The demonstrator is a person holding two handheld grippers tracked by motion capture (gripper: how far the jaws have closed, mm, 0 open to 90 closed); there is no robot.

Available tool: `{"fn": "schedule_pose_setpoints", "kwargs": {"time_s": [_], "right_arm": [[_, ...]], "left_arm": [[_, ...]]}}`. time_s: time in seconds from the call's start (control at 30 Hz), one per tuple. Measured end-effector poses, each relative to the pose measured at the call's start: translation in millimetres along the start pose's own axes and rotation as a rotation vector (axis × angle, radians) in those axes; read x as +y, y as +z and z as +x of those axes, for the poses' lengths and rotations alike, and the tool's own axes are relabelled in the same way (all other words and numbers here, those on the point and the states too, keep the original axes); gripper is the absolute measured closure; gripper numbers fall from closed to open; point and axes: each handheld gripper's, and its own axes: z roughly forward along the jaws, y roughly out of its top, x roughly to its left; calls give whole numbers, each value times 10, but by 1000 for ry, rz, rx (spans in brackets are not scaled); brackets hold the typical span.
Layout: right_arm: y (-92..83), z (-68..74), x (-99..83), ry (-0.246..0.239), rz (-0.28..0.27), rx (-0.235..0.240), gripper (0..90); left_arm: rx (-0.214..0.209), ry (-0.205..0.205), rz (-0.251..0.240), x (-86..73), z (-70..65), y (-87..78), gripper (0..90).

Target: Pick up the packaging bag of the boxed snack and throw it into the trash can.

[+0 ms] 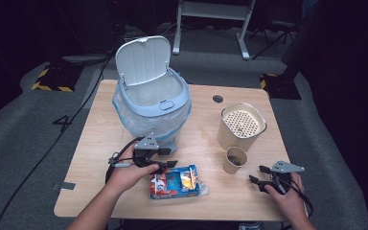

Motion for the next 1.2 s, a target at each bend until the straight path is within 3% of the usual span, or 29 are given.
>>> {"fn": "schedule_pose_setpoints", "kwargs": {"time_s": [0.23,0.53,0.6,0.67,0.8,0.97,1.2], "right_arm": [[0,1,0,0,0,1,355],[0,1,0,0,1,2,353],[0,0,0,-1,1,2,353],[0,1,0,-1,1,2,353],[0,0,0,-1,1,2,351],[3,-3,1,-4,1,6,349],[3,-2,1,-5,1,6,347]], "left_arm": [[-25,-49,86,-199,88,194,478],[-35,-50,169,-291,164,325,480],[-35,-41,202,-314,189,363,512],[-34,-36,210,-318,194,371,539],[-48,-39,234,-303,207,356,680],[-43,-44,267,-291,204,344,755],[-29,-47,288,-275,174,343,769]]}}
